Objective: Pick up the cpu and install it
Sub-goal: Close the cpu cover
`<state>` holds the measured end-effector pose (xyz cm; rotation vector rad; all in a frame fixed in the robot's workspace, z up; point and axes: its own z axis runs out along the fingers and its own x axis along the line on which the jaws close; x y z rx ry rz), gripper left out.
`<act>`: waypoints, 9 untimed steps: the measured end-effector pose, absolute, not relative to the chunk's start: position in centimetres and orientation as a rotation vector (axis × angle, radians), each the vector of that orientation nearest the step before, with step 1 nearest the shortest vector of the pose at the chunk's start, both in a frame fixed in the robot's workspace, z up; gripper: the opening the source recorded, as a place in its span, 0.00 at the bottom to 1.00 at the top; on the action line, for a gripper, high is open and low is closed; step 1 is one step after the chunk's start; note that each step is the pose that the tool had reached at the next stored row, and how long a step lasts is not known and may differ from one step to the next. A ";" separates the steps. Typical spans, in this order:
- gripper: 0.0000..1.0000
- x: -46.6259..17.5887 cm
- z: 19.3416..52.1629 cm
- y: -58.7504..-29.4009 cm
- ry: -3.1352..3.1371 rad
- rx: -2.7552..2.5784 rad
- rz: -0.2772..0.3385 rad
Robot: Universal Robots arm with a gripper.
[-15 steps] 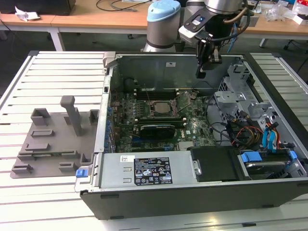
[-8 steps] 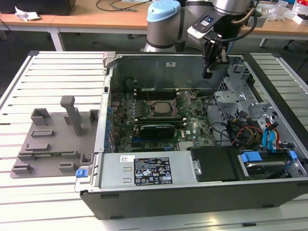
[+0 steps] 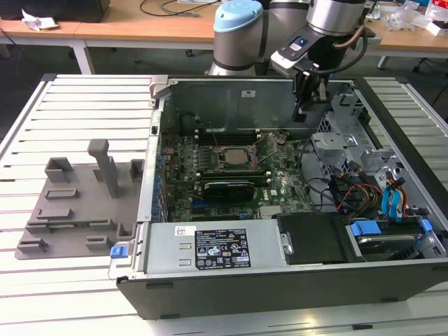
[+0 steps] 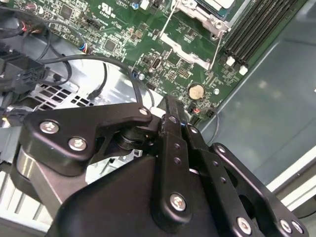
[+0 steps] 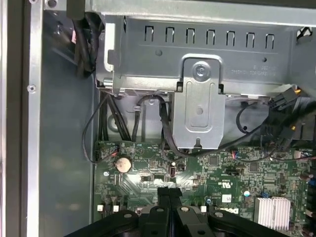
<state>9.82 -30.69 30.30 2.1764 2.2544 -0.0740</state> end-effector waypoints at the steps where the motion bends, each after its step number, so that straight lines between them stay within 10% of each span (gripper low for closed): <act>1: 0.11 9.8 30.0 -30.7 2.254 2.177 -0.074; 9: 0.11 9.8 27.9 -30.7 2.254 2.177 -0.074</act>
